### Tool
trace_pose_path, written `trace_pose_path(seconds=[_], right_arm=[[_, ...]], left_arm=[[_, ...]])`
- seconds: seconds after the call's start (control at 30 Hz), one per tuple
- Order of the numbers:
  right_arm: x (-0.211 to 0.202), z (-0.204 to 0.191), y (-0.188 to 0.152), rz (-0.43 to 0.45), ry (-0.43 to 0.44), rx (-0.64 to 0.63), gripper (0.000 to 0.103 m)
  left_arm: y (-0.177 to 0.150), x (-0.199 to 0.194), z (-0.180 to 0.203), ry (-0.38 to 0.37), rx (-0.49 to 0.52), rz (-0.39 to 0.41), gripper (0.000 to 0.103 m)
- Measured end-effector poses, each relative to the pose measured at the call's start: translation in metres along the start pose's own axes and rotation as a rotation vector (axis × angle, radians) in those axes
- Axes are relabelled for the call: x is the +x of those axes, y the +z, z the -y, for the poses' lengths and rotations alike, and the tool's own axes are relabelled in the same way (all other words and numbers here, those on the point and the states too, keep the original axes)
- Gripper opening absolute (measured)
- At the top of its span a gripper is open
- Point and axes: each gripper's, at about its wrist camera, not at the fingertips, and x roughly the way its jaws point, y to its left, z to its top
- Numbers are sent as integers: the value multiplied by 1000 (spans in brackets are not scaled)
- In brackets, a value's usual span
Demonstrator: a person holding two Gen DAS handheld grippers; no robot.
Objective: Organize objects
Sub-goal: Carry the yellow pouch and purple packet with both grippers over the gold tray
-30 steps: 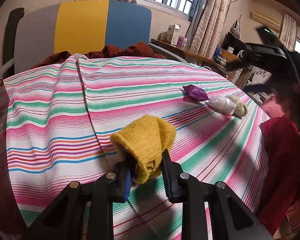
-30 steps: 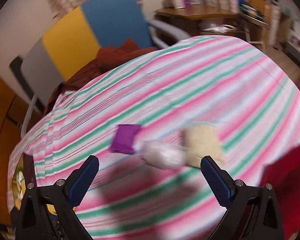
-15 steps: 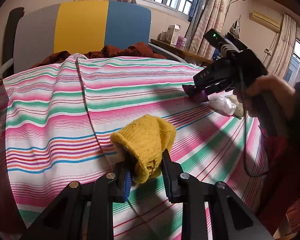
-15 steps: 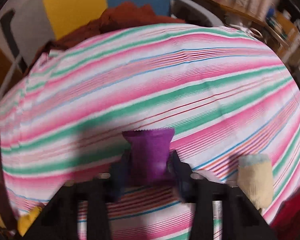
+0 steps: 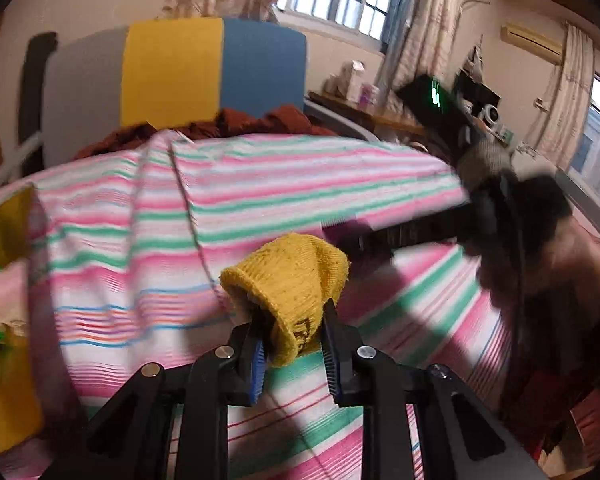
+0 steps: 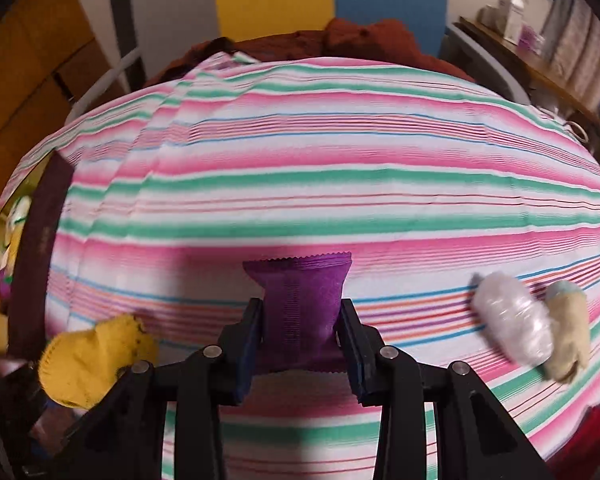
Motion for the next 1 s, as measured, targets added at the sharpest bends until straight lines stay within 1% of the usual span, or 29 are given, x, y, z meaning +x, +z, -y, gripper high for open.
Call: trace_pose_path(seconds=[0.1,0.2,0.33,0.47,0.53,0.7,1.0], right_arm=[[1,-12,-6,1,18,-14,38],[2,-23,-13,-4,44,-34,38],[-1,-35,-23,6,78,-40,38],[-5,-45,-32,14,112,-37,38],[-8,-50,-37,20,129,-37,38],[-21,-68,-43,42,175,-55,38],[-49,-116,-36,91,274,-143,38]], left_arm=[[10,-20,-7,43,-27,33,23],[16,-38,-15,72,-67,49,23],[19,-55,-25,131,-84,62,23],[21,-74,-38,170,-117,85,24],[22,-85,-44,204,-123,98,24],[20,-103,-61,270,-149,122,24],[5,-133,-102,328,-251,142,24]])
